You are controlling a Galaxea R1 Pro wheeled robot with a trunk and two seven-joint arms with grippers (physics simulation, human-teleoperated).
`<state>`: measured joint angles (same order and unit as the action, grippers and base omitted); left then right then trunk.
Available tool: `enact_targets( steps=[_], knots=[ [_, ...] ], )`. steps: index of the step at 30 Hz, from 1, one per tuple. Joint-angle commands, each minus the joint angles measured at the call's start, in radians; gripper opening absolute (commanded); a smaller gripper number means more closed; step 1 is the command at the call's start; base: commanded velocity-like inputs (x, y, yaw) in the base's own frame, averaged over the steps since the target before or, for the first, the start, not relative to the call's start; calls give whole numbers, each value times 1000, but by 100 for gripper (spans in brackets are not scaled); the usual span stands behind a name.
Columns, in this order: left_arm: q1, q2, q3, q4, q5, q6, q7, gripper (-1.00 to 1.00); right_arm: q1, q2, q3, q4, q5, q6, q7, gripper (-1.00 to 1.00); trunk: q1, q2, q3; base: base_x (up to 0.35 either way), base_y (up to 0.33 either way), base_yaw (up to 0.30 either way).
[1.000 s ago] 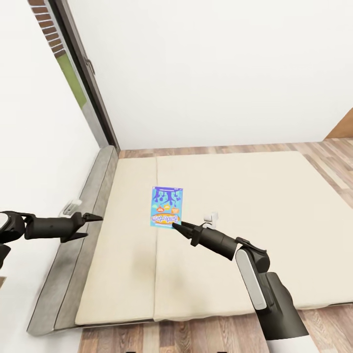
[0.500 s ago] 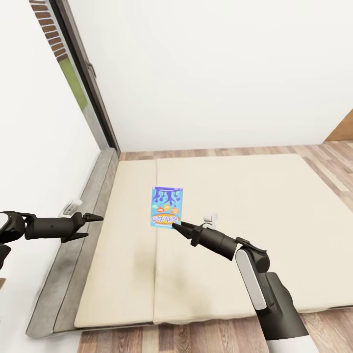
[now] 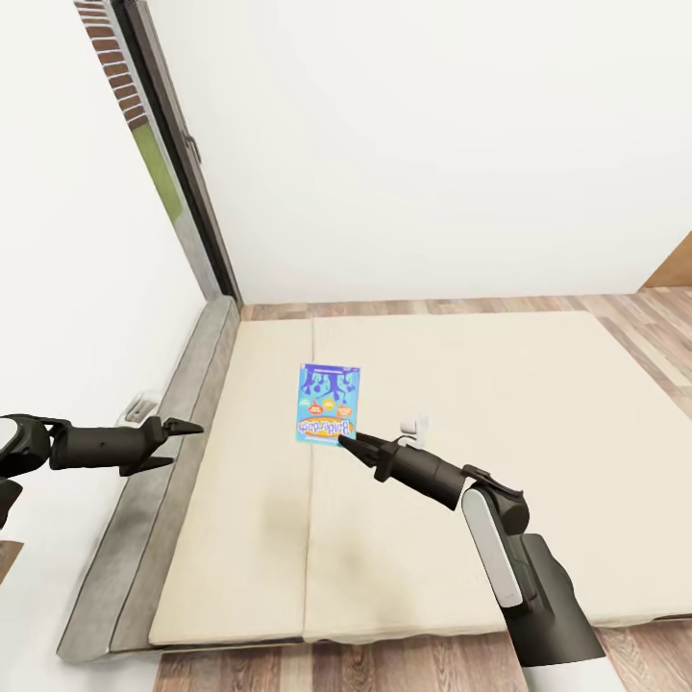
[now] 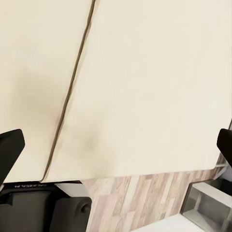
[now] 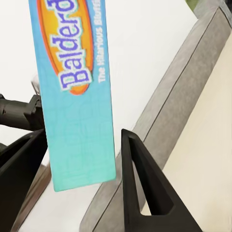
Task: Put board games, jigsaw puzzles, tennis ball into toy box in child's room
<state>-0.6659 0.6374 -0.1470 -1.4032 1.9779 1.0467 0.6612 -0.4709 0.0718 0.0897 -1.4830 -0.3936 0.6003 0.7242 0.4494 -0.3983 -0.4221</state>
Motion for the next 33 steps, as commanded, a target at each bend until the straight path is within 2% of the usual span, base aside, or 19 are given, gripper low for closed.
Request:
enact_targets(
  steps=[1, 33],
  knots=[
    [-1, 1, -2, 0, 10, -1, 10, 100, -1, 0, -1, 0, -5, 5, 0, -100, 1, -2, 0, 0, 0, 67],
    [-1, 2, -2, -1, 10, -1, 6, 100, 0, 0, -2, 18, -8, -6, 0, -100, 1, -2, 52, 0, 0, 67]
  ],
)
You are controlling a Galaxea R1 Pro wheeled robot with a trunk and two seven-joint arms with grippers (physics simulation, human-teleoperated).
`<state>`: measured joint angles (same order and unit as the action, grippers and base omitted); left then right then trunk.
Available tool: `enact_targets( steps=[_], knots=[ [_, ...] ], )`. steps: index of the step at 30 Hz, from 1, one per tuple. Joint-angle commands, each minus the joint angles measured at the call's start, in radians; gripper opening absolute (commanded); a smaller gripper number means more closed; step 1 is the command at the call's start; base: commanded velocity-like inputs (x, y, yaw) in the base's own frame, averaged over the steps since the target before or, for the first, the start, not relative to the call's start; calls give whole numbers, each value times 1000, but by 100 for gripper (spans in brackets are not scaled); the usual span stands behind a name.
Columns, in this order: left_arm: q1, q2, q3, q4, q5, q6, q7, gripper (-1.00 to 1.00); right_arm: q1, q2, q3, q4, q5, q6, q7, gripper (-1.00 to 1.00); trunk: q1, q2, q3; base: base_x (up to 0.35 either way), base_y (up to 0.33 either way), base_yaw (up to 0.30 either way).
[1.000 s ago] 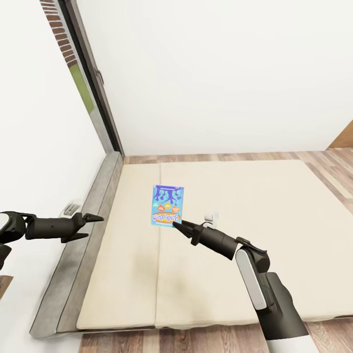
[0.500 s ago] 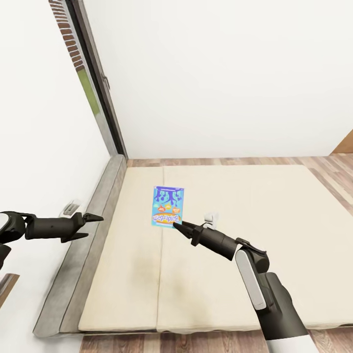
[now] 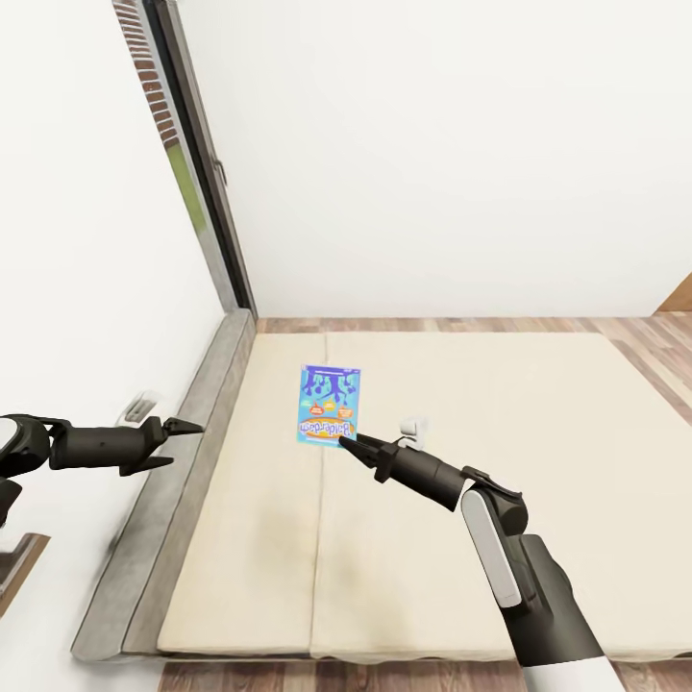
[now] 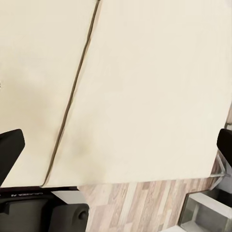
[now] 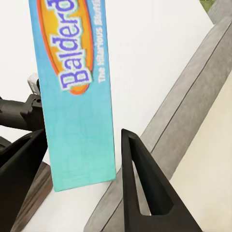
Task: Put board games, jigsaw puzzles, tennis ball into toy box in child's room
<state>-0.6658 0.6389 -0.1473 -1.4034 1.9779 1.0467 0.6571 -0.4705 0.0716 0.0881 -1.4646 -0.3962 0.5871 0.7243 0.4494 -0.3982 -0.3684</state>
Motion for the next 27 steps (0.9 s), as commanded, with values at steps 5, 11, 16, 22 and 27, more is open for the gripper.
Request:
enact_targets(
  steps=[5, 11, 16, 22, 27],
  knots=[
    [-1, 0, -3, -1, 10, -1, 12, 100, -1, -1, -1, 0, -6, 5, 0, -100, 1, -2, 6, 0, 0, 67],
    [-1, -1, -3, -1, 10, -1, 13, 100, -1, 0, -1, -1, -6, 5, 0, -100, 1, -2, 16, 0, 0, 67],
    [-1, -1, -3, -1, 10, -1, 15, 100, -1, 0, -1, 0, -6, 5, -1, -100, 1, -2, 24, 0, 0, 67],
    [-1, -1, -4, -1, 10, -1, 15, 100, -1, -3, -3, -1, -9, 7, -2, -100, 1, -2, 34, 0, 0, 67],
    [-1, -1, -21, -2, 10, -1, 15, 100, 1, -15, -23, -5, -14, 17, -1, -100, 1, -2, 42, 0, 0, 65]
  ],
)
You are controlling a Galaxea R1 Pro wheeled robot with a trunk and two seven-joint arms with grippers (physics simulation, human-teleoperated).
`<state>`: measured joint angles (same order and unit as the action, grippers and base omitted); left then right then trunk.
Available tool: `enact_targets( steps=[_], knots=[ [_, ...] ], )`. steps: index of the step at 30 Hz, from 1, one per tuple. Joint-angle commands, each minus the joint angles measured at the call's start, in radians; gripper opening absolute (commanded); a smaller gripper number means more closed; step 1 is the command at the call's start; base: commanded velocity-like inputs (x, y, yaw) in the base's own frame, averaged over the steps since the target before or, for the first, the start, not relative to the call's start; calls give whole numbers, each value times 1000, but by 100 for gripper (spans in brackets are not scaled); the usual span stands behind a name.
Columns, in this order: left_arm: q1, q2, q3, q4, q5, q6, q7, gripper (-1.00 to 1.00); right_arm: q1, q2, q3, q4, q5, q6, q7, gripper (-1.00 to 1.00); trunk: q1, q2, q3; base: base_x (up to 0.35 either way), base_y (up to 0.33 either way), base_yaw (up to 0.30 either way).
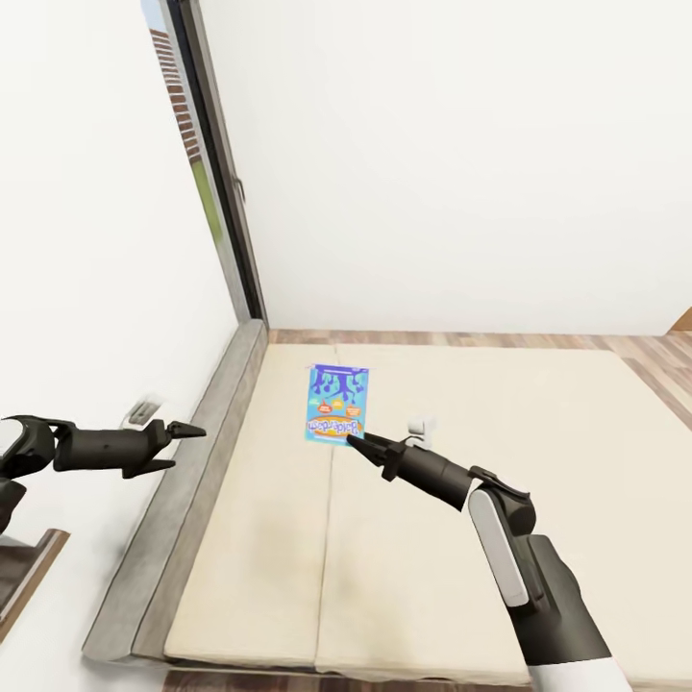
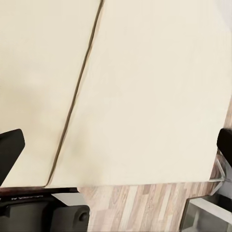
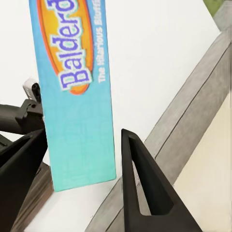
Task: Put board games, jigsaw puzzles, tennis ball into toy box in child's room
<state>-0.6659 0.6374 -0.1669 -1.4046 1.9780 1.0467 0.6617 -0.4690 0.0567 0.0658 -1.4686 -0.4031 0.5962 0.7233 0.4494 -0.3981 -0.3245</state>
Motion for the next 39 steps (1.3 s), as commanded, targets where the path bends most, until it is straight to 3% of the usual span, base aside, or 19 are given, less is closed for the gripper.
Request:
enact_targets(
  steps=[1, 5, 9, 11, 13, 17, 25, 30, 35, 37, 39],
  knots=[
    [-1, 1, -9, 0, 10, -1, 10, 100, 5, -1, -18, 0, -7, 10, 0, -100, 1, -2, 0, 0, 0, 42],
    [-1, -6, -74, -1, -8, -2, 13, 100, 41, -3, -113, 0, -7, 29, 3, -100, 1, -2, 6, 0, 0, 16],
    [10, -63, -148, -1, -123, -1, 11, 100, 87, -25, -247, -4, -8, 83, 10, -100, 1, -2, 13, 0, 0, 2],
    [39, -88, -178, -1, -145, -1, 10, 100, 100, -32, -280, -7, -8, 89, 11, -100, 1, -2, 16, 0, 0, 0],
    [78, -104, -198, -6, -155, -1, 10, 100, 104, -36, -289, -6, -8, 91, 11, -100, 1, -2, 19, 0, 0, 0],
    [120, -111, -220, -15, -159, -1, 3, 100, 107, -38, -294, -1, -3, 90, 9, -100, 1, -2, 26, 0, 0, 0],
    [139, -112, -219, -36, -159, 0, -26, 100, 107, -29, -287, 1, 4, 85, 1, -100, 1, -2, 39, 0, 0, 0],
    [140, -100, -214, -35, -161, 0, -174, 100, 107, -34, -287, 2, 4, 85, 0, -100, 1, -2, 47, 0, 0, 0],
    [140, -111, -209, -18, -165, -24, -257, 100, 107, -35, -286, 3, 3, 85, -1, -100, 1, -2, 55, 0, 0, 0],
    [141, -116, -211, -11, -186, -68, -265, 100, 107, -35, -285, 4, 3, 85, -1, -100, 1, -2, 58, 0, 0, 0],
    [143, -119, -214, -7, -251, -142, -273, 100, 107, -34, -285, 4, 3, 85, -1, -100, 1, -2, 61, 0, 0, 0]
  ],
)
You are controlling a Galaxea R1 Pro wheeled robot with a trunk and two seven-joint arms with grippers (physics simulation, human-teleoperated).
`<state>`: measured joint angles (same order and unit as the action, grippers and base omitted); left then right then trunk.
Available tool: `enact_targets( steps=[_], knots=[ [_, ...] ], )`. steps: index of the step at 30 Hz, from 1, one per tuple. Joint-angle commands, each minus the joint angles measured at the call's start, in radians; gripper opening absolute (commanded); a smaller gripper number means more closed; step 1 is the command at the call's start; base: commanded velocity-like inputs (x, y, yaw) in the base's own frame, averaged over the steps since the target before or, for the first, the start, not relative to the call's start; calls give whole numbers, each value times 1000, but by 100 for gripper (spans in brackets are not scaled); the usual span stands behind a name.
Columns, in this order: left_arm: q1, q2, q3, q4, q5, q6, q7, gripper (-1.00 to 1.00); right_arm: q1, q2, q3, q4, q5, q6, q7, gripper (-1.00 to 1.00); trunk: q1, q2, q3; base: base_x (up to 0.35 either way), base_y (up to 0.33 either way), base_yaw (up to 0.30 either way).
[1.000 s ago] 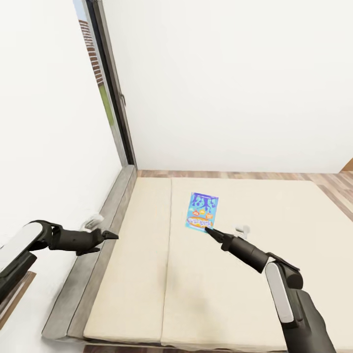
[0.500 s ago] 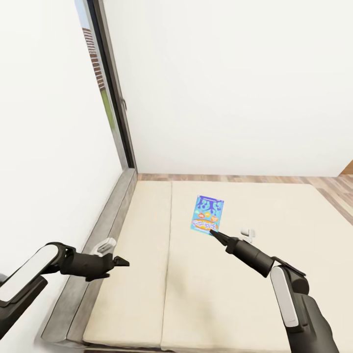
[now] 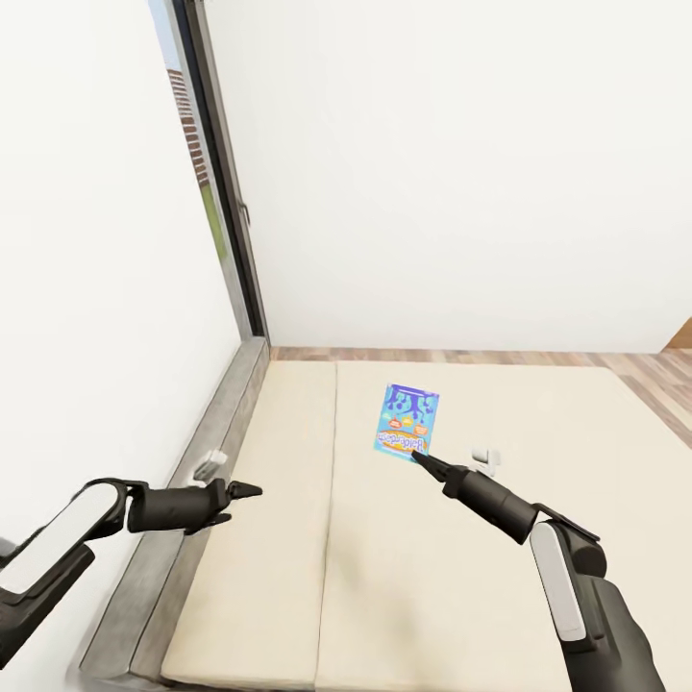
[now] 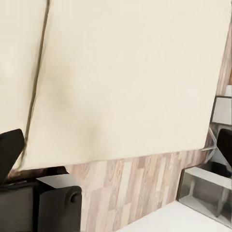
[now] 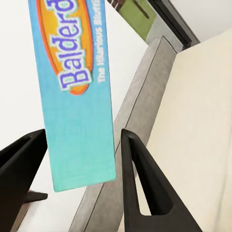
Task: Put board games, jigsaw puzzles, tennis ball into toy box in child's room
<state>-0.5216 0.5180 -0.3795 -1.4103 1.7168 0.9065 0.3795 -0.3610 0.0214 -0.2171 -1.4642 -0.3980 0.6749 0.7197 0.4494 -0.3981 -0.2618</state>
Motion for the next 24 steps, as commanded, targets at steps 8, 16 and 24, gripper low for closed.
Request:
enact_targets(
  steps=[8, 16, 24],
  knots=[
    [61, 10, 4, 4, -165, -195, -263, 100, -1, 3, -2, 1, -2, 5, 3, -100, 1, -2, 9, 0, 0, 0],
    [143, 40, 69, 1, -248, -312, -552, 100, -1, 6, -1, 34, 0, 0, 3, -100, 1, -2, 20, 0, 0, 0],
    [153, 37, 79, 9, -258, -323, -599, 100, -1, 11, -1, 40, 2, -5, 3, -100, 1, -2, 24, 0, 0, 0]
  ],
)
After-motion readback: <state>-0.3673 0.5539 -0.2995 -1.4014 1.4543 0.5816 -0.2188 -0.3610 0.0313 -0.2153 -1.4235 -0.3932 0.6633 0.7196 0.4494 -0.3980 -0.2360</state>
